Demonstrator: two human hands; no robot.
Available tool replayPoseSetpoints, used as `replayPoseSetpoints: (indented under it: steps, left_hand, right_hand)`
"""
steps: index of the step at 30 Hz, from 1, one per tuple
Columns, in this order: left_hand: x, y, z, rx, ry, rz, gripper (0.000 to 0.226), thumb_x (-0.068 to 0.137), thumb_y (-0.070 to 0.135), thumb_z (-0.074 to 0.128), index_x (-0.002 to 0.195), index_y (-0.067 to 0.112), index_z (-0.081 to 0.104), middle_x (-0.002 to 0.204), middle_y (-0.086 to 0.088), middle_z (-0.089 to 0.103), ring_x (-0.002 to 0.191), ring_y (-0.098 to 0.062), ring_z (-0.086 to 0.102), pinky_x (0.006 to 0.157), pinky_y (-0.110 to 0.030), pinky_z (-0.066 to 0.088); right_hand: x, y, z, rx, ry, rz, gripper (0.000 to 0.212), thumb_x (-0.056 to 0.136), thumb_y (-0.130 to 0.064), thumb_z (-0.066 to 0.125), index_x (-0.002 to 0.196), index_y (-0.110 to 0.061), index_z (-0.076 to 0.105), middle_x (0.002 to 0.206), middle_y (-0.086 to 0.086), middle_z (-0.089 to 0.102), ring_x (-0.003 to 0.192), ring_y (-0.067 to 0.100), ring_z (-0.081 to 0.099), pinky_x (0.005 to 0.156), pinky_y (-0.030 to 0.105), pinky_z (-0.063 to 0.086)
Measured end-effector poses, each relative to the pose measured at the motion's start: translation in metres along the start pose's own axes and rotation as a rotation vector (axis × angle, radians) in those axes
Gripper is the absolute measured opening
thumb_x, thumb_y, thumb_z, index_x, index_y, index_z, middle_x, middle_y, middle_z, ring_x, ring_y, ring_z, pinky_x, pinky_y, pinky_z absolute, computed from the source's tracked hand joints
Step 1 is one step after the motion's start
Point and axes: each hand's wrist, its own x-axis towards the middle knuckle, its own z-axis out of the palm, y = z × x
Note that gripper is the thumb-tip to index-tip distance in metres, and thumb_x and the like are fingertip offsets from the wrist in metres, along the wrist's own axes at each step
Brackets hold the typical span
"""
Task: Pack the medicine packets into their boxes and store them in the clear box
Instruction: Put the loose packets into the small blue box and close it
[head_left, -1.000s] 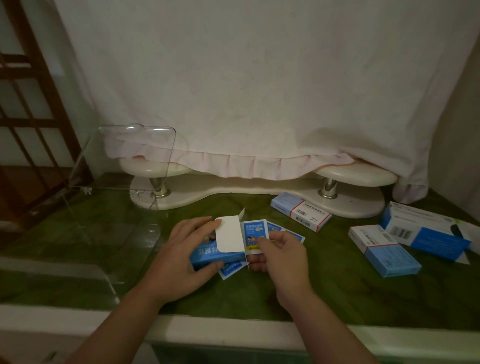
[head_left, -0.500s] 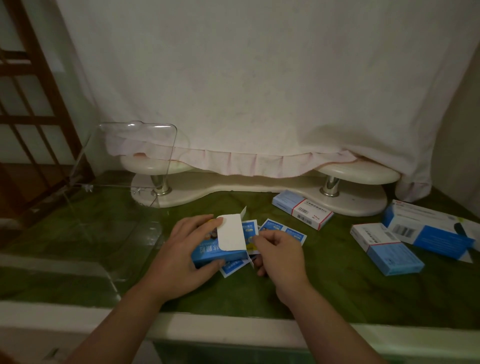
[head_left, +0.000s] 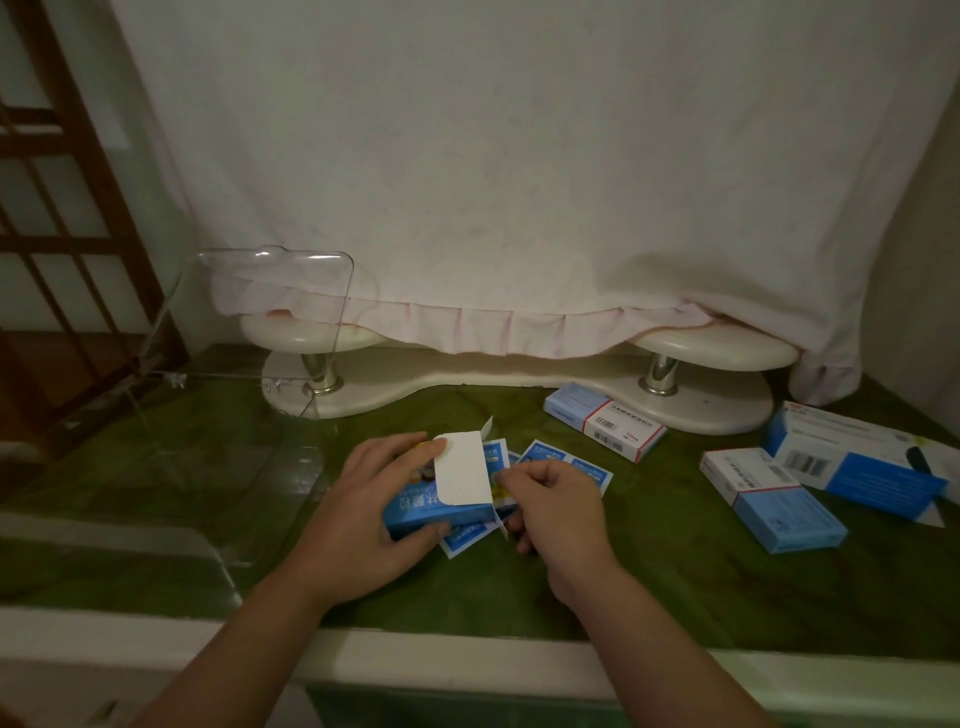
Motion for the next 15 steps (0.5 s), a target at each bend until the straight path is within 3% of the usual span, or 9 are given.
replayPoseSetpoints:
  steps: [15]
  left_hand:
    - [0.0003, 0.0007, -0.0007, 0.011, 0.007, 0.011, 0.08, 0.079, 0.043, 0.075, 0.146, 0.044, 0.032, 0.145, 0.026, 0.028, 0.136, 0.004, 0.021, 0.102, -0.018, 0.027]
  right_hand:
    - [0.0067, -0.0087, 0.0034, -0.194, -0.148, 0.073, 0.012, 0.093, -0.026, 0.062, 0.083, -0.021, 0.066, 0.072, 0.002, 0.058, 0.051, 0.013, 0.045, 0.04, 0.022, 0.036]
